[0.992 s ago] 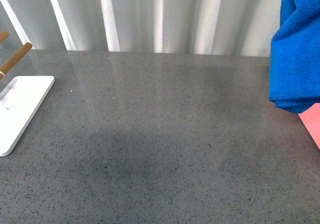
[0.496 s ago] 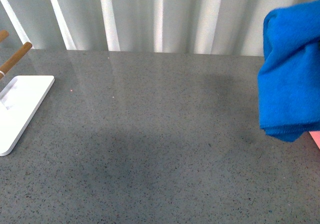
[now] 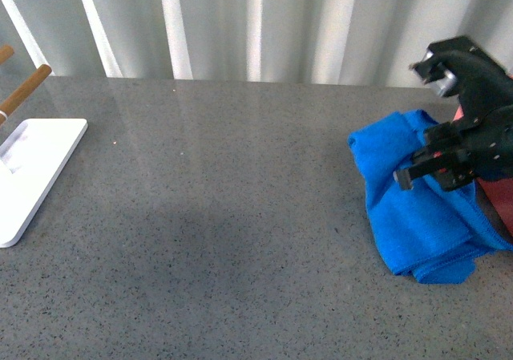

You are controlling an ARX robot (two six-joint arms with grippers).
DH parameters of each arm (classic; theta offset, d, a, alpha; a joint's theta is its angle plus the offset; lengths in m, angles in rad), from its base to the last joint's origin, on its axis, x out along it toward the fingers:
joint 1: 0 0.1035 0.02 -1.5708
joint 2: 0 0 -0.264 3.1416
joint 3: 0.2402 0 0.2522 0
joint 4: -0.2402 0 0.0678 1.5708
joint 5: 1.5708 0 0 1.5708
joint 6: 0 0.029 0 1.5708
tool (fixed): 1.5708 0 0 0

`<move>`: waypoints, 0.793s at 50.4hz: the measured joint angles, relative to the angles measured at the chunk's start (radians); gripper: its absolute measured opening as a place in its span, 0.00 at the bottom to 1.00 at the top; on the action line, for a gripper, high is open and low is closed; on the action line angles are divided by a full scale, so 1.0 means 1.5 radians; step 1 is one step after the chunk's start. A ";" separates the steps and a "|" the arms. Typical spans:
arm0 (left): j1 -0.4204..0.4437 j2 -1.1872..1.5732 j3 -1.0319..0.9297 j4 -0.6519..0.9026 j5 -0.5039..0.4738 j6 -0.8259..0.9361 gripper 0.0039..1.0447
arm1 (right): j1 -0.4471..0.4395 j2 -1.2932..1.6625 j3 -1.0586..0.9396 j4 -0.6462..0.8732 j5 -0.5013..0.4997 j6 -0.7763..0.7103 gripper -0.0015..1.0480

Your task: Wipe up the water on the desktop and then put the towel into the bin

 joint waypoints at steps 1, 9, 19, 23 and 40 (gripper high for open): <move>0.000 0.000 0.000 0.000 0.000 0.000 0.94 | 0.003 0.014 0.003 0.000 0.006 -0.004 0.03; 0.000 0.000 0.000 0.000 0.000 0.000 0.94 | 0.019 0.070 0.007 0.003 0.004 -0.010 0.03; 0.000 0.000 0.000 0.000 0.000 0.000 0.94 | 0.025 0.061 -0.028 0.042 0.008 -0.009 0.03; 0.000 0.000 0.000 0.000 0.000 0.000 0.94 | 0.020 0.043 -0.043 0.050 0.003 -0.009 0.03; 0.000 0.000 0.000 0.000 0.000 0.000 0.94 | -0.028 0.068 0.039 0.014 0.006 -0.017 0.03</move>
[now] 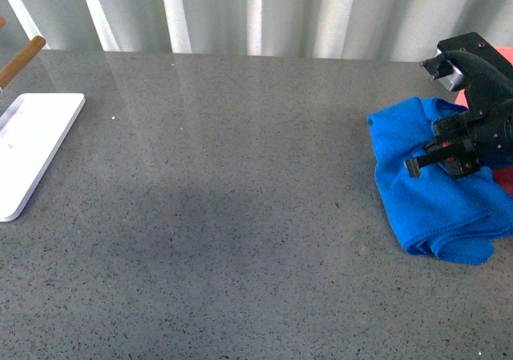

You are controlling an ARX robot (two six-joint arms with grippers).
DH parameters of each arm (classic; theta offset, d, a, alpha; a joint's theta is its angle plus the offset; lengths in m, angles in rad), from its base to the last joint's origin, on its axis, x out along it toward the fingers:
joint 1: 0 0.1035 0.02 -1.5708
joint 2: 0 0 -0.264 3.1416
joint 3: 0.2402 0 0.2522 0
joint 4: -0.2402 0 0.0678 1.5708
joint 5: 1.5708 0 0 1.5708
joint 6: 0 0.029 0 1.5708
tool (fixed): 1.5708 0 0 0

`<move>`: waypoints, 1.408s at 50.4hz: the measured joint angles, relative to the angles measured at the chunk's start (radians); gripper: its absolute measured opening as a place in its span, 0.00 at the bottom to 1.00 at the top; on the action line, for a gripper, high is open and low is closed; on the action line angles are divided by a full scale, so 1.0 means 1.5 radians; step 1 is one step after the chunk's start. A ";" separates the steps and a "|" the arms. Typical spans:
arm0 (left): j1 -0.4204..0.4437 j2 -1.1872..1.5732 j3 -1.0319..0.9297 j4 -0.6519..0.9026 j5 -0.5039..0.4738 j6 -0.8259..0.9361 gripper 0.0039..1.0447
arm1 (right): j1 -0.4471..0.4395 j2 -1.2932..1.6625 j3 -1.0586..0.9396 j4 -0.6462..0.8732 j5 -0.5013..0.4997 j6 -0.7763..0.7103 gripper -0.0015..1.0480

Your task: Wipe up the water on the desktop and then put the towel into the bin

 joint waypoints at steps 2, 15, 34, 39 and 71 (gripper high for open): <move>0.000 0.000 0.000 0.000 0.000 0.000 0.94 | 0.000 0.014 0.019 -0.008 0.000 0.001 0.03; 0.000 0.000 0.000 0.000 0.000 0.000 0.94 | 0.048 0.155 0.203 -0.084 0.015 0.026 0.03; 0.000 0.000 0.000 0.000 0.000 0.000 0.94 | 0.187 0.216 0.306 -0.106 0.026 0.044 0.03; 0.000 0.000 0.000 0.000 0.000 0.000 0.94 | 0.210 0.193 0.249 -0.066 0.031 0.028 0.03; 0.000 0.000 0.000 0.000 0.000 0.000 0.94 | 0.045 -0.179 -0.223 0.115 -0.028 -0.154 0.03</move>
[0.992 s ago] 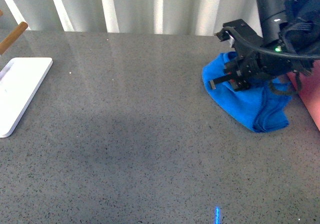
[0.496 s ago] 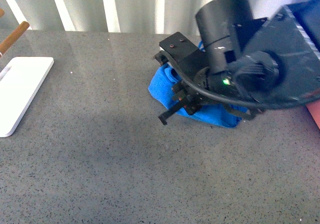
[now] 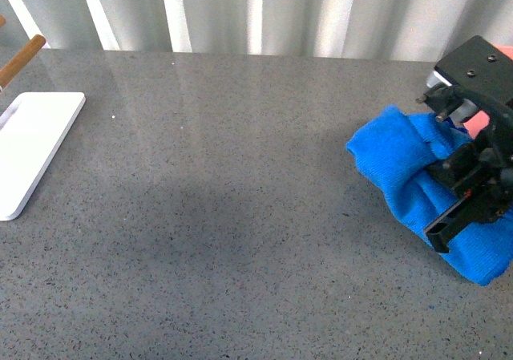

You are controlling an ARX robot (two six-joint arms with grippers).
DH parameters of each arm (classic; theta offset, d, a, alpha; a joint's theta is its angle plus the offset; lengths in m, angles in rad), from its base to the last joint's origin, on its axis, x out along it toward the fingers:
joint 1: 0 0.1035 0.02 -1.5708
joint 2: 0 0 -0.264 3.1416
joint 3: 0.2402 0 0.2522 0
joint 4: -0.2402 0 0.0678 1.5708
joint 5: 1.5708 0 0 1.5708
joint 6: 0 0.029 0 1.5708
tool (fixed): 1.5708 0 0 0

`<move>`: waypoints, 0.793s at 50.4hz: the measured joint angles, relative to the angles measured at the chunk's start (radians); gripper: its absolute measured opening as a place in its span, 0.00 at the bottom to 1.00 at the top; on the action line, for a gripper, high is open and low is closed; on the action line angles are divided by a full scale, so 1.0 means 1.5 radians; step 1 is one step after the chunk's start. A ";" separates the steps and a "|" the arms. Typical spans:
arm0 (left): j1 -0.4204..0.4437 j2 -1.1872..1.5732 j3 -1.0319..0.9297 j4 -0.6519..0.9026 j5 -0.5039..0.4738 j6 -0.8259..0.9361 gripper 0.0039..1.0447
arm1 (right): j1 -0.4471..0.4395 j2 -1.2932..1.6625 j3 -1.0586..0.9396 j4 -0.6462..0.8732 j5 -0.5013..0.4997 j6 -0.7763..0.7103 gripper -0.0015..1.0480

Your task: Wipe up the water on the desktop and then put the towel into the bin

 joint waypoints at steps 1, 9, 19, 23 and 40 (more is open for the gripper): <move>0.000 0.000 0.000 0.000 0.000 0.000 0.94 | -0.007 -0.002 0.000 -0.001 -0.002 -0.003 0.03; 0.000 0.000 0.000 0.000 0.000 0.000 0.94 | -0.050 -0.004 0.009 -0.006 -0.009 -0.014 0.03; 0.000 0.000 0.000 0.000 0.000 0.000 0.94 | -0.103 0.039 0.063 -0.019 -0.016 -0.018 0.03; 0.000 0.000 0.000 0.000 0.000 0.000 0.94 | -0.116 0.077 0.101 -0.027 -0.010 -0.018 0.03; 0.000 0.000 0.000 0.000 0.000 0.000 0.94 | -0.091 0.098 0.188 -0.078 -0.007 0.007 0.03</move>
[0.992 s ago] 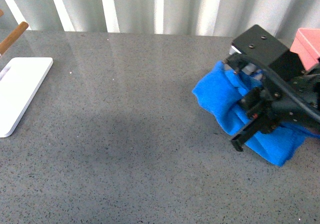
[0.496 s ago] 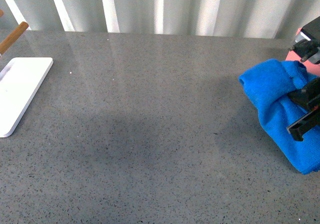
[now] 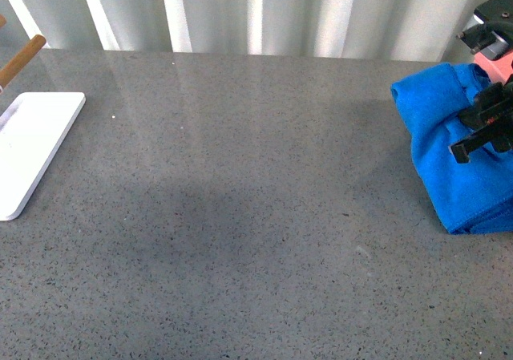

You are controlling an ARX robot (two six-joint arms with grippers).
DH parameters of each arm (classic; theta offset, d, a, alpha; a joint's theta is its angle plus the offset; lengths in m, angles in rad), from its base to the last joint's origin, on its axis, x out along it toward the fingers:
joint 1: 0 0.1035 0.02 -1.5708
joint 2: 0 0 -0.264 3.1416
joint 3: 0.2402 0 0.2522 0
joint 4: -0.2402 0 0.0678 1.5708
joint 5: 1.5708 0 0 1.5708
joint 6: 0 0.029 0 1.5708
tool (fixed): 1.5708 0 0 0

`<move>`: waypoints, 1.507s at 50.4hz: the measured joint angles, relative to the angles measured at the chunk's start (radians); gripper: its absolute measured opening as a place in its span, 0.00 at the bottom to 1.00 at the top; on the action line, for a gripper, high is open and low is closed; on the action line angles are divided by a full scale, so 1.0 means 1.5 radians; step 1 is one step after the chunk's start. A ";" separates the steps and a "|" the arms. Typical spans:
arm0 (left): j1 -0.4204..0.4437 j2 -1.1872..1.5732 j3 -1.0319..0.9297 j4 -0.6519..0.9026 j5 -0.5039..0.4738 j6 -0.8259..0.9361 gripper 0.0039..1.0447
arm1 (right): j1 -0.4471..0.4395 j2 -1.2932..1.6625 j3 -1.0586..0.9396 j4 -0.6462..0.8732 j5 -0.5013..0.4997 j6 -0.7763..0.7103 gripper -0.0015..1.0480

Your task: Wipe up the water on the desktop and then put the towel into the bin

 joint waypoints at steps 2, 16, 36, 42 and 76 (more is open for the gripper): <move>0.000 0.000 0.000 0.000 0.000 0.000 0.94 | 0.007 -0.007 0.009 -0.011 0.000 0.008 0.03; 0.000 0.000 0.000 0.000 0.000 0.000 0.94 | 0.006 -0.091 0.125 -0.115 0.000 0.038 0.03; 0.000 0.000 0.000 0.000 0.000 0.000 0.94 | -0.157 -0.130 0.268 -0.245 -0.052 0.055 0.03; 0.000 0.000 0.000 0.000 0.000 0.000 0.94 | -0.200 -0.110 0.264 -0.244 -0.053 0.060 0.03; 0.000 0.000 0.000 0.000 0.000 0.000 0.94 | -0.286 0.066 0.264 -0.341 -0.017 0.154 0.52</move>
